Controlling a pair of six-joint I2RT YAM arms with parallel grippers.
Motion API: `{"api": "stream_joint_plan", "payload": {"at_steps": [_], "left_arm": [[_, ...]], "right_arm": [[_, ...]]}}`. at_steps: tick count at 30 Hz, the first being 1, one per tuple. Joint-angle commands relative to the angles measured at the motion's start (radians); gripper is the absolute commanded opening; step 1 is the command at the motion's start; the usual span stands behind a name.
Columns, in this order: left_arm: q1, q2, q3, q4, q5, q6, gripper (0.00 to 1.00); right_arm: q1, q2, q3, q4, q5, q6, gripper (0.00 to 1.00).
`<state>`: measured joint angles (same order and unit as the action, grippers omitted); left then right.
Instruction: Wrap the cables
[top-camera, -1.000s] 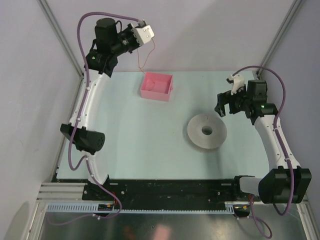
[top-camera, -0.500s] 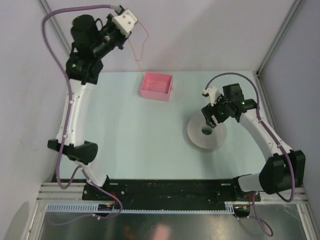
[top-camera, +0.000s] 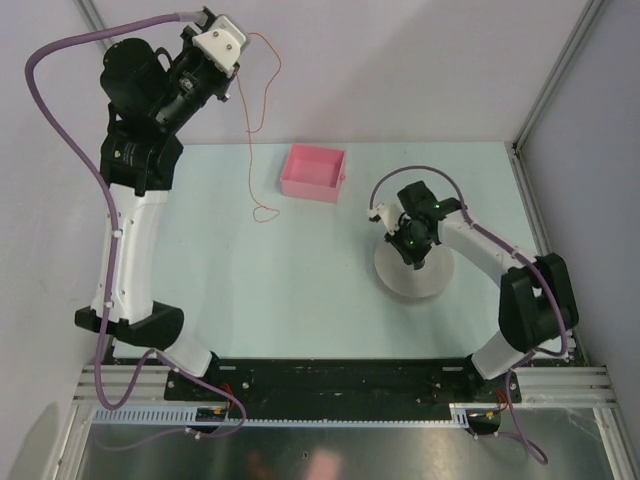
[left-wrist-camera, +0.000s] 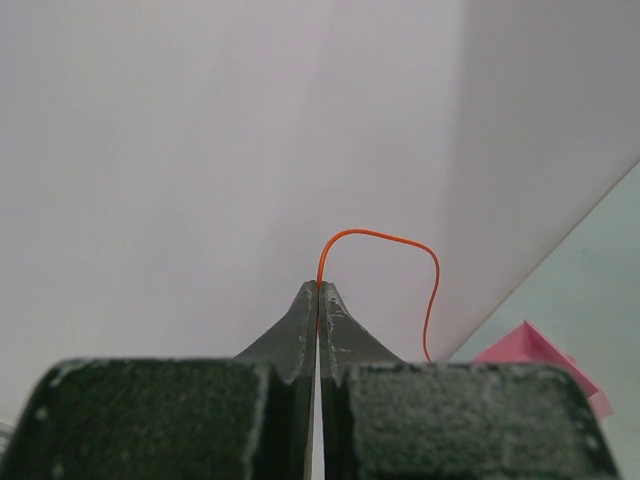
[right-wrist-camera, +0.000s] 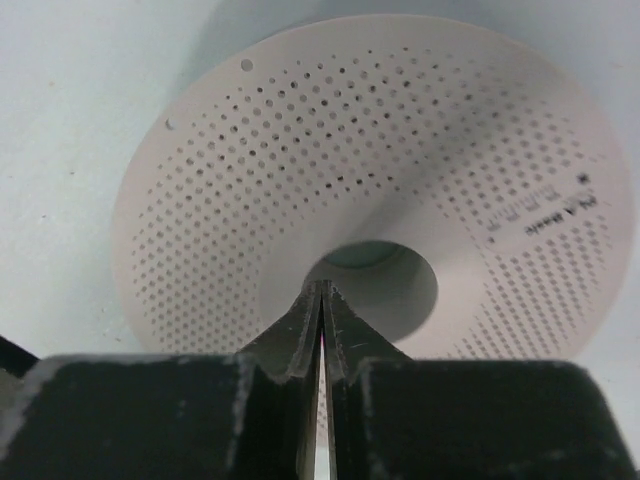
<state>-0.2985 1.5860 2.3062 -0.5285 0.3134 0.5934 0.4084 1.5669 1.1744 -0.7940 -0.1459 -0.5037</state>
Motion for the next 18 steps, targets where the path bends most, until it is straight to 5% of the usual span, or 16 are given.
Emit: {"api": "stream_joint_plan", "payload": {"at_steps": [1, 11, 18], "left_arm": [[0.006, -0.047, -0.014, 0.017, -0.018, -0.050, 0.00], [0.006, -0.108, -0.078, 0.018, 0.000, -0.091, 0.00], [0.006, -0.130, -0.131, 0.018, -0.069, -0.160, 0.00]], "right_arm": [[0.030, 0.072, 0.014, 0.018, 0.108, 0.022, 0.04], [0.062, 0.111, -0.002, 0.032, 0.072, 0.041, 0.00], [0.247, 0.141, -0.006, 0.164, 0.020, 0.092, 0.01]]}}
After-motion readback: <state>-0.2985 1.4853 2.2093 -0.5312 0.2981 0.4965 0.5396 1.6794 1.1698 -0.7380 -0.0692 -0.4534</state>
